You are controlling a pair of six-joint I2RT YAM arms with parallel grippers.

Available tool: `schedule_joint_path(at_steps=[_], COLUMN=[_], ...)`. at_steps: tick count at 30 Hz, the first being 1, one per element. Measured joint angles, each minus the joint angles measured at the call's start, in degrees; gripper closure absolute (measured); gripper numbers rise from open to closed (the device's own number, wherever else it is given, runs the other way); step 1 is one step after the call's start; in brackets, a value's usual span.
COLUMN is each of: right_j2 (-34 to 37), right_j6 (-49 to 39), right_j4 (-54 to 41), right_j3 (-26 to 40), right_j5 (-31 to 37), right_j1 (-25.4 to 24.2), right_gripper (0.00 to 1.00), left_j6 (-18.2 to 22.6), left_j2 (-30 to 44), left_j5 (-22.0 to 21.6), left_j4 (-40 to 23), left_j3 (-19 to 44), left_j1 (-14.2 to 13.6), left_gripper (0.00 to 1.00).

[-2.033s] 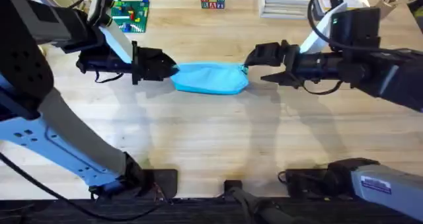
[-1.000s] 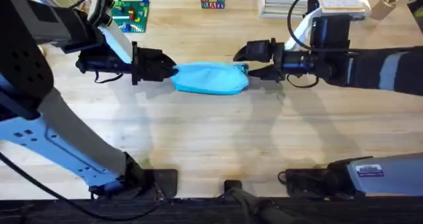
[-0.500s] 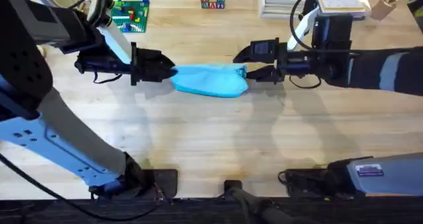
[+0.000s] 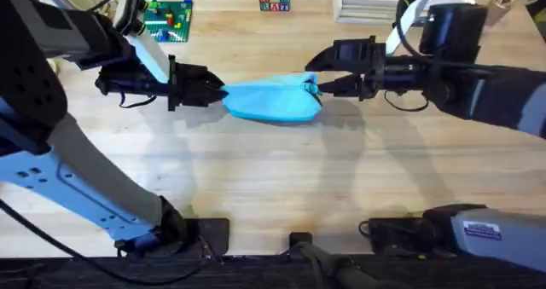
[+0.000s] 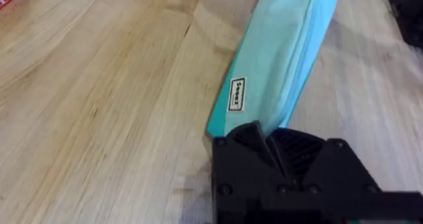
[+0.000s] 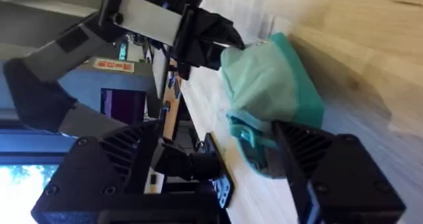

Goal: Unzip the bag, pick up the pens from the table one at a time and place them inside, then zip the bag closed.

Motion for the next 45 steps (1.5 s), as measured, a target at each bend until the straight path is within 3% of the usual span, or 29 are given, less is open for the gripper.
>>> schedule_joint_path(at_steps=[20,29,36,45], right_j2=[-4.41,-12.91,-16.59,-18.63], right_j6=[2.72,2.68,1.05,-4.31], right_j4=[-1.87,-1.52,-8.53,-16.45], right_j3=[0.00,0.00,0.00,0.00], right_j5=[-1.20,-3.67,-4.26,-4.28], right_j1=[-0.07,-3.25,-6.53,-7.11], right_gripper=[0.006,0.006,0.006,0.006], left_j6=[0.00,0.00,0.00,0.00], left_j2=[0.00,0.00,0.00,0.00], left_j5=[-0.19,0.99,1.07,1.08], left_j4=[-0.31,-0.79,-0.81,-0.81], left_j3=[0.00,0.02,0.02,0.02], left_j1=[-0.11,-0.83,-0.80,-0.81], left_gripper=[0.959,0.959,0.959,0.959])
